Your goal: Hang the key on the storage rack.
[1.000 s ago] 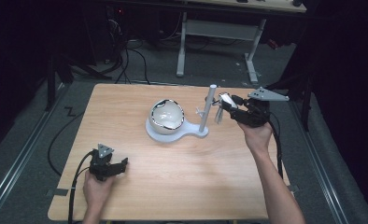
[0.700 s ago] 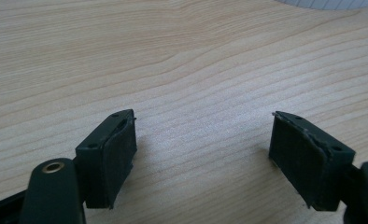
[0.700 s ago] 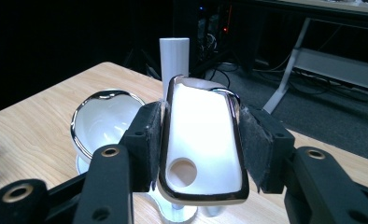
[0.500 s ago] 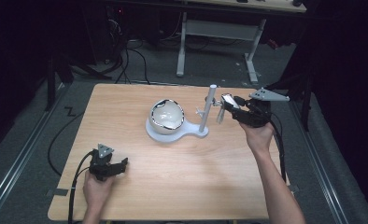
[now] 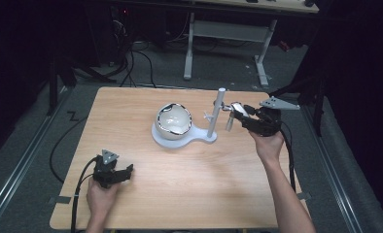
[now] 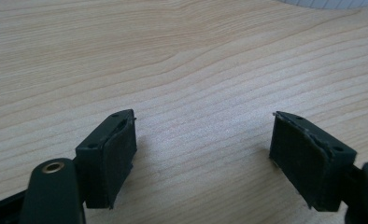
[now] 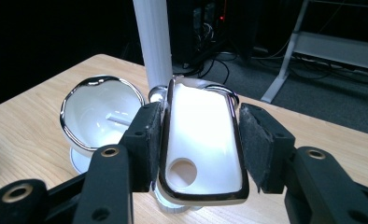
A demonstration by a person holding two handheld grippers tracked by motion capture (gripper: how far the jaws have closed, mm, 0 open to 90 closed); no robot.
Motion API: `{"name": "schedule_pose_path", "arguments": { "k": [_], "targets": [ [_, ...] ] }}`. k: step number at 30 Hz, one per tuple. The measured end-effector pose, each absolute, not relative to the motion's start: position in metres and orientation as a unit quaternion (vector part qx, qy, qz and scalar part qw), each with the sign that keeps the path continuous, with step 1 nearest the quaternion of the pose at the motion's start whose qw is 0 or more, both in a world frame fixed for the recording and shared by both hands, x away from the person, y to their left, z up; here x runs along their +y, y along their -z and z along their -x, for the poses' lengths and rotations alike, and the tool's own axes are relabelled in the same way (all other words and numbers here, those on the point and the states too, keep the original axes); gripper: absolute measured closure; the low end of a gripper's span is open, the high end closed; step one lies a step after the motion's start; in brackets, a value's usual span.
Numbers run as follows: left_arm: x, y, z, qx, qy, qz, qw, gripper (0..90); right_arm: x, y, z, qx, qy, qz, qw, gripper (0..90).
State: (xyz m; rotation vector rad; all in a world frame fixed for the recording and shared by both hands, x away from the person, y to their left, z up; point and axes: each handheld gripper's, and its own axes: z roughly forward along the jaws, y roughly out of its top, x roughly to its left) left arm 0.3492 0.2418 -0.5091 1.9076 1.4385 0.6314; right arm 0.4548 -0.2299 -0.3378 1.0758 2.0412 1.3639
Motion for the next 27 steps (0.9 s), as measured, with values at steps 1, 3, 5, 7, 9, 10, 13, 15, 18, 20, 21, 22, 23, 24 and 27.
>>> {"name": "schedule_pose_path", "arguments": {
  "k": [1, 3, 5, 7, 9, 10, 13, 15, 18, 20, 21, 22, 23, 24, 27],
  "targets": [
    [0.242, 0.509, -0.349, 0.55, -0.241, -0.729, 0.329, 23.3, -0.23, 0.339, -0.455, 0.741, -0.495, -0.391, 0.228, 50.9],
    [0.242, 0.509, -0.349, 0.55, -0.241, -0.729, 0.329, 23.2, -0.229, 0.344, -0.455, 0.743, -0.491, -0.393, 0.229, 50.8],
    [0.242, 0.509, -0.349, 0.55, -0.241, -0.729, 0.329, 23.2, -0.228, 0.345, -0.455, 0.744, -0.489, -0.394, 0.229, 50.8],
    [0.242, 0.509, -0.349, 0.55, -0.241, -0.729, 0.329, 23.2, -0.226, 0.348, -0.456, 0.746, -0.485, -0.394, 0.23, 50.8],
    [0.242, 0.509, -0.349, 0.55, -0.241, -0.729, 0.329, 23.3, -0.224, 0.349, -0.455, 0.748, -0.482, -0.391, 0.233, 50.8],
    [0.242, 0.509, -0.349, 0.55, -0.241, -0.729, 0.329, 23.3, -0.223, 0.349, -0.455, 0.749, -0.481, -0.39, 0.235, 50.8],
    [0.242, 0.509, -0.349, 0.55, -0.241, -0.729, 0.329, 23.3, -0.218, 0.351, -0.454, 0.755, -0.472, -0.385, 0.242, 50.8],
    [0.242, 0.509, -0.349, 0.55, -0.241, -0.729, 0.329, 23.2, -0.218, 0.352, -0.454, 0.756, -0.471, -0.386, 0.242, 50.8],
    [0.242, 0.509, -0.349, 0.55, -0.241, -0.729, 0.329, 23.3, -0.215, 0.354, -0.453, 0.758, -0.468, -0.383, 0.244, 50.7],
    [0.242, 0.509, -0.349, 0.55, -0.241, -0.729, 0.329, 23.3, -0.212, 0.355, -0.453, 0.761, -0.463, -0.38, 0.248, 50.7],
    [0.242, 0.509, -0.349, 0.55, -0.241, -0.729, 0.329, 23.3, -0.211, 0.355, -0.452, 0.762, -0.461, -0.38, 0.249, 50.7],
    [0.242, 0.509, -0.349, 0.55, -0.241, -0.729, 0.329, 23.3, -0.21, 0.356, -0.452, 0.764, -0.459, -0.378, 0.251, 50.8],
    [0.242, 0.509, -0.349, 0.55, -0.241, -0.729, 0.329, 23.3, -0.209, 0.357, -0.452, 0.765, -0.458, -0.377, 0.251, 50.8],
    [0.242, 0.509, -0.349, 0.55, -0.241, -0.729, 0.329, 23.3, -0.207, 0.358, -0.453, 0.766, -0.457, -0.375, 0.251, 50.8],
    [0.242, 0.509, -0.349, 0.55, -0.241, -0.729, 0.329, 23.3, -0.204, 0.359, -0.453, 0.768, -0.455, -0.375, 0.251, 50.8]
  ]
}}
